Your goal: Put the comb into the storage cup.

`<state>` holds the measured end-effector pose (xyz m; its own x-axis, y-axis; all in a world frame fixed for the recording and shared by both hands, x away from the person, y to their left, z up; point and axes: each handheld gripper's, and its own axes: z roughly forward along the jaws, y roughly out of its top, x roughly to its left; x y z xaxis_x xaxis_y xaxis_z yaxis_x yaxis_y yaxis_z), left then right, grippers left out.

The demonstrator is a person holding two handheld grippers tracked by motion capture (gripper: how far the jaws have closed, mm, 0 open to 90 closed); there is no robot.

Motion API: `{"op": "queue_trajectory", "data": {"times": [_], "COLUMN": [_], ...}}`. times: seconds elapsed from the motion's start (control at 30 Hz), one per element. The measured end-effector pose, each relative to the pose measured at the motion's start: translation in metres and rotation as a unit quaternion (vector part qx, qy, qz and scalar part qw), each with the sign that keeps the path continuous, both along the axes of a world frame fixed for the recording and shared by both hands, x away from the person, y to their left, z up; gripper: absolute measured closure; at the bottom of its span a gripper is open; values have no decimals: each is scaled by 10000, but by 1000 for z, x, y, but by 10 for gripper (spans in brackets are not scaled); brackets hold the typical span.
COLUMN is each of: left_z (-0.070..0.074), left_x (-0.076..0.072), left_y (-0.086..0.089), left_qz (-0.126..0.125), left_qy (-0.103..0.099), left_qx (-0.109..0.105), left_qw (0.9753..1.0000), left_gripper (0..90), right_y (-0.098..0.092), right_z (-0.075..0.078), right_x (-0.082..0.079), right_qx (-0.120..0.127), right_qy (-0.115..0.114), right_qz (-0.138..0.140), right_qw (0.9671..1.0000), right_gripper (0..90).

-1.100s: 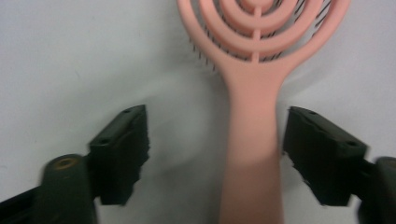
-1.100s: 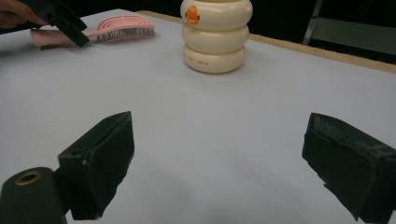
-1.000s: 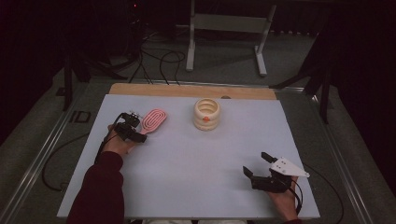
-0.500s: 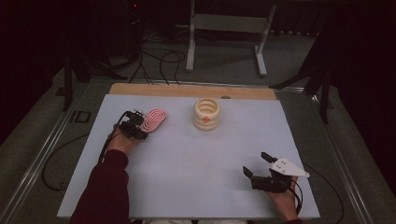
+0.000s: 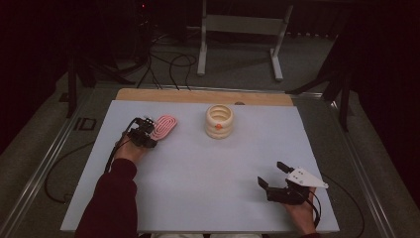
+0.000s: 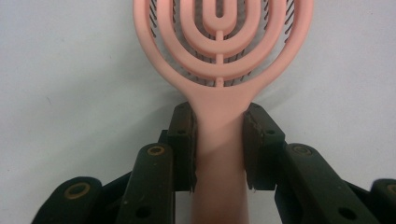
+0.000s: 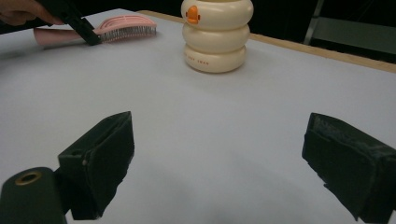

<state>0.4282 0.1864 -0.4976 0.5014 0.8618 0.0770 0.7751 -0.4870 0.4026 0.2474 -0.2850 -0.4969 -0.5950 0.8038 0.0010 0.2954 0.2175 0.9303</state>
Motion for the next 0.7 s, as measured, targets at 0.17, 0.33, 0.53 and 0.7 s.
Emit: {"op": "queue_trajectory", "data": {"times": [0.17,0.33,0.53,0.7], "left_z": [3,7,13,18], "left_x": [-1,-3,-5,-9], "left_y": [0,2,2,2], "left_qz": [-2,6,-18,-74], "left_qy": [-92,-155,-276,-343], "left_qx": [-29,-37,-101,-111], "left_qw": [10000,9999,9996,9993], "left_gripper": [689,693,694,695], "right_y": [0,0,0,0], "right_z": [0,0,0,0], "right_x": [0,0,0,0], "right_qx": [-1,-6,-5,-5], "right_qy": [0,6,6,2], "right_qz": [2,-1,-3,-1], "right_qw": [10000,10000,10000,10000], "right_gripper": [92,92,92,92]}}
